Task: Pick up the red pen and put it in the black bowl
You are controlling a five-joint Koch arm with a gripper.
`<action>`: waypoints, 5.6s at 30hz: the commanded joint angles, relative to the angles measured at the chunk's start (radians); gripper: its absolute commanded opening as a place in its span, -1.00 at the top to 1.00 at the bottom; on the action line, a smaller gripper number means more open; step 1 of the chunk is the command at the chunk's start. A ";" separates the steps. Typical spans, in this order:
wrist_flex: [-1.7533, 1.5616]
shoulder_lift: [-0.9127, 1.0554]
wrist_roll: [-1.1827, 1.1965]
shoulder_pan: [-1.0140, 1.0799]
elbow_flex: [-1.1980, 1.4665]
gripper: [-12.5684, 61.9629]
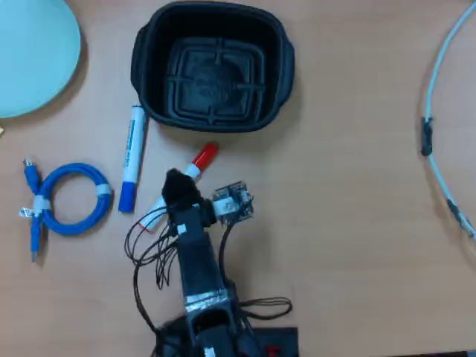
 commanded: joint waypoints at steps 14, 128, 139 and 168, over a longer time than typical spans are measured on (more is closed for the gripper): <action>0.193 0.233 0.307 0.015 -0.133 -0.58; 0.405 -0.657 -0.227 -0.046 -0.561 0.85; 0.449 -0.652 0.155 -0.044 -0.557 0.84; 0.591 -0.132 0.528 -0.078 -0.541 0.84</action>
